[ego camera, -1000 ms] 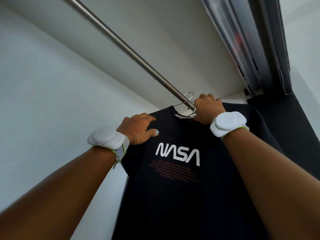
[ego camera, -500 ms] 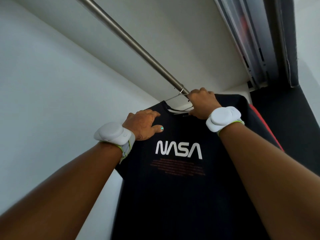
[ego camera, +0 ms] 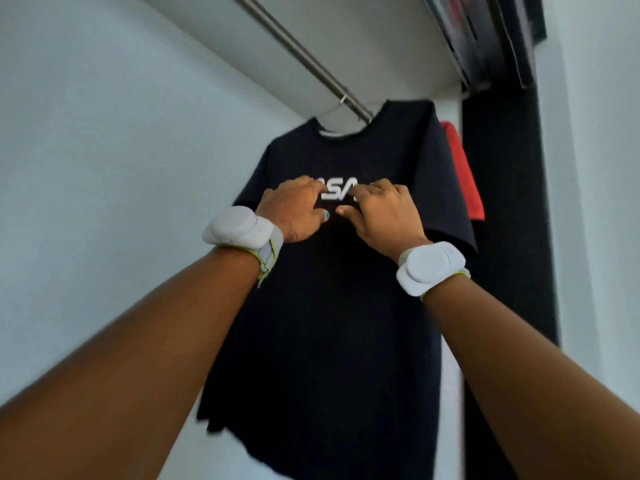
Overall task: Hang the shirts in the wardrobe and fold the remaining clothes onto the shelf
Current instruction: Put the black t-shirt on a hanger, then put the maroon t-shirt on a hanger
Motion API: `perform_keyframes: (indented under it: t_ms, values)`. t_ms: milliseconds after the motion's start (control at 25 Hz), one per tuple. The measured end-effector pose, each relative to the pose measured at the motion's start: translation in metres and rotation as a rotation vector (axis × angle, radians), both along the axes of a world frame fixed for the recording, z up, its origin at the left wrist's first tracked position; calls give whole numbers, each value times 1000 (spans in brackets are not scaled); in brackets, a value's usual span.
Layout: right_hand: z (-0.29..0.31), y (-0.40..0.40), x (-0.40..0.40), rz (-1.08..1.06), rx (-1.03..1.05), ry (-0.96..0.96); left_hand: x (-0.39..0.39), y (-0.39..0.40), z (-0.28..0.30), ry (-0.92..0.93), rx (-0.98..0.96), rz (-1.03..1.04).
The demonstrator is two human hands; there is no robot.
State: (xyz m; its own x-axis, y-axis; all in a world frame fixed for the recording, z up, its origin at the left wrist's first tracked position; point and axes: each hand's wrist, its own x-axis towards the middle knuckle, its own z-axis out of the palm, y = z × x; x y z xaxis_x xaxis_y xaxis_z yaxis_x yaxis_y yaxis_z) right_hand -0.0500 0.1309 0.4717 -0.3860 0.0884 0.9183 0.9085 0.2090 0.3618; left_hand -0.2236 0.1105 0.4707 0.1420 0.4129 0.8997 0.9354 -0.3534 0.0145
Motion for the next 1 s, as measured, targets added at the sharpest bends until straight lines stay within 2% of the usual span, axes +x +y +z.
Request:
perform_keyframes:
  t_ms: [120,200,360,440,560,640,800,880,1000]
  values:
    - [-118,-57,24,72,-81,178,35,-48,-114,-3,-45,9]
    - [-180,-84,46,128,-208,309,60,-63,-180,-51,-87,-63]
    - [-307,-176,95,188,-505,585,117,-129,-312,-83,-382,-313]
    - [-350,-206,113,218,-510,665,141,-153,-357,-189,-496,-383]
    - [-427,-288,143,96,-616,926,187,-215,-436,-266,-745,-570]
    - [-469,-324,155,87,-692,1010,211,-243,-477,-360,-891,-669]
    - [-571,-454,173,-74,-706,1304,251,-344,-571,-487,-1355,-961]
    - [-612,-504,169,-149,-719,1410,255,-381,-612,-561,-1556,-950]
    - [-692,-645,153,-429,-559,1738,266,-486,-689,-403,-1925,-919]
